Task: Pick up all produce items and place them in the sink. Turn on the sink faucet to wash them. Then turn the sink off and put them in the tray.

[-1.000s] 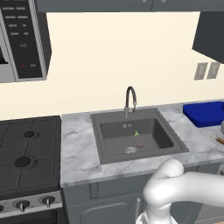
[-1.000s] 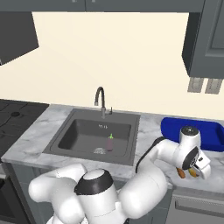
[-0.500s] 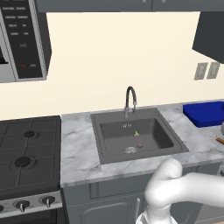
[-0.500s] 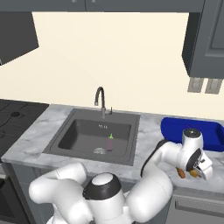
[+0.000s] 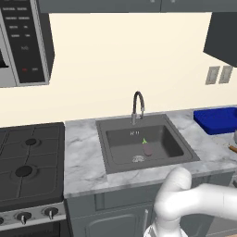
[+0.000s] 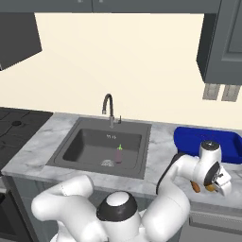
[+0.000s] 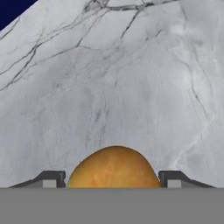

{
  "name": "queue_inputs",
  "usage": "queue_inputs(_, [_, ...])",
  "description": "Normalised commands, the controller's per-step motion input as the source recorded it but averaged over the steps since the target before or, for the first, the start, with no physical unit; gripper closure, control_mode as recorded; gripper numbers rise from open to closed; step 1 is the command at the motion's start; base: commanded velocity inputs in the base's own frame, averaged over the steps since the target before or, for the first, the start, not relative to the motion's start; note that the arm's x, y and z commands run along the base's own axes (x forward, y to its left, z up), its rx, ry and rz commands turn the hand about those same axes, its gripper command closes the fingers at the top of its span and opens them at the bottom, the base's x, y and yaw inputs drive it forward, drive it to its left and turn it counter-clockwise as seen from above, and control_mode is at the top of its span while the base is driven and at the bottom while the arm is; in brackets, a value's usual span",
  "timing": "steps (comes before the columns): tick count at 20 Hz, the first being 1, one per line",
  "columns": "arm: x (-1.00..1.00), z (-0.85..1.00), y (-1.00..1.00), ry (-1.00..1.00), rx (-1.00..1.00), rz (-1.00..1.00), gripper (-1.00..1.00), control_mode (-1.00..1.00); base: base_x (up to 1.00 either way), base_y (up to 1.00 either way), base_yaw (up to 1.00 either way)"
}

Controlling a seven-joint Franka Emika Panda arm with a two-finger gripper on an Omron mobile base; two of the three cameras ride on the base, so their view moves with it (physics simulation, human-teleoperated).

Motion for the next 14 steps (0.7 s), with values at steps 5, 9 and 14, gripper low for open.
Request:
queue_inputs(5, [0.0,-0.03,0.0,0.0,0.0,-0.01,1.0,-1.0,0.0,0.0,0.0])
queue_inputs(9, [-0.09,0.12,-0.01,0.0,0.0,0.0,1.0,-1.0,0.0,0.0,0.0])
queue_inputs(14, [-0.51,0.82,0.16,0.0,0.01,0.0,1.0,-1.0,0.0,0.0,0.0])
